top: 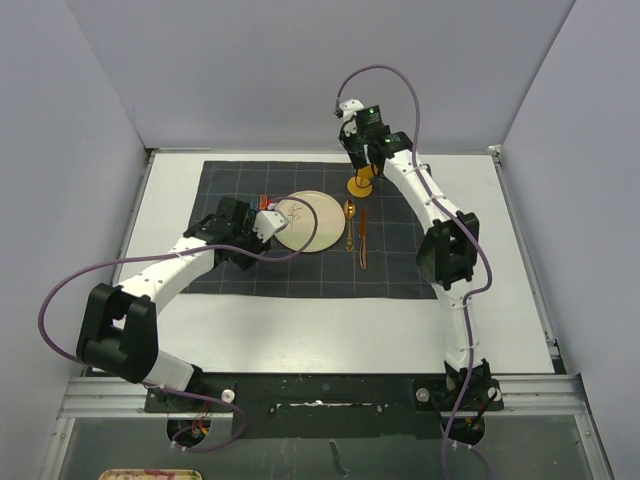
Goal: Set the dinner table for one person
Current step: Adjust the cup on the napkin.
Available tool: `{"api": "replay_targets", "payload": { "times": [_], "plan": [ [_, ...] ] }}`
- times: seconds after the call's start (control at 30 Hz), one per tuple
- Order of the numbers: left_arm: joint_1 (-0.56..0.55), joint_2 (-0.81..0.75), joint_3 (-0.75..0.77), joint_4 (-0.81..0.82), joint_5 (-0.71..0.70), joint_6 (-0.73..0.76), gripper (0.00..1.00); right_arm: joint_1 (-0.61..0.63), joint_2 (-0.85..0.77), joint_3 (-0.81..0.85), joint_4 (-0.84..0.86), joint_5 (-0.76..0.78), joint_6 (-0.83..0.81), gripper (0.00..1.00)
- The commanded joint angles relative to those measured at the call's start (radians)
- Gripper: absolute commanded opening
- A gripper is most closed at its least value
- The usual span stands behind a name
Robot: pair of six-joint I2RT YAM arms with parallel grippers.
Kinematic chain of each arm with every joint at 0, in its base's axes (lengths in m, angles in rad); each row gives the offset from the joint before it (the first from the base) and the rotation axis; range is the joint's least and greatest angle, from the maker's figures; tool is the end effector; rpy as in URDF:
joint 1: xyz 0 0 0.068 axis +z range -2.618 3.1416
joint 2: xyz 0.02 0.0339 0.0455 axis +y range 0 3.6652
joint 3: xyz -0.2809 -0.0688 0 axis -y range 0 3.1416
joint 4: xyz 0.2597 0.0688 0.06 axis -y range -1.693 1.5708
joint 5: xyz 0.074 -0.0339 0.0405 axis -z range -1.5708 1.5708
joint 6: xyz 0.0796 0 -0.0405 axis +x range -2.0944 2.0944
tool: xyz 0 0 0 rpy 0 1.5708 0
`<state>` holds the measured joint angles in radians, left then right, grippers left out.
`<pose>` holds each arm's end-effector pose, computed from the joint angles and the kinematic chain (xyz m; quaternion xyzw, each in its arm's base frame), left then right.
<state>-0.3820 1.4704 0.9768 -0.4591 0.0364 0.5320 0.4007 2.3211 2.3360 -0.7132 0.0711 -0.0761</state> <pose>0.3125 -0.1287 0.1976 0.4253 0.8523 0.0055 0.3045 0.5435 0.2241 0.2842 -0.1993 0.8837 0.0364 0.4219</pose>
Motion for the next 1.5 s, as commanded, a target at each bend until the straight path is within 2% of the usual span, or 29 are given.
{"api": "replay_targets", "payload": {
  "times": [0.0, 0.7, 1.03, 1.13, 1.47],
  "plan": [
    [0.008, 0.006, 0.017, 0.05, 0.025, 0.002, 0.5, 0.011, 0.004, 0.046, 0.065, 0.025, -0.024, 0.12],
    [0.015, 0.013, -0.001, 0.057, 0.03, 0.005, 0.5, 0.02, 0.032, 0.052, 0.075, 0.032, -0.039, 0.14],
    [0.02, 0.019, -0.002, 0.062, 0.033, 0.004, 0.5, 0.02, 0.029, 0.048, 0.085, 0.038, -0.038, 0.26],
    [0.021, 0.019, -0.001, 0.062, 0.034, 0.003, 0.5, 0.023, 0.023, 0.046, 0.084, 0.038, -0.038, 0.32],
    [0.023, 0.016, 0.002, 0.06, 0.036, 0.002, 0.5, 0.022, 0.002, 0.028, 0.112, 0.056, -0.045, 0.36]
  ]
}}
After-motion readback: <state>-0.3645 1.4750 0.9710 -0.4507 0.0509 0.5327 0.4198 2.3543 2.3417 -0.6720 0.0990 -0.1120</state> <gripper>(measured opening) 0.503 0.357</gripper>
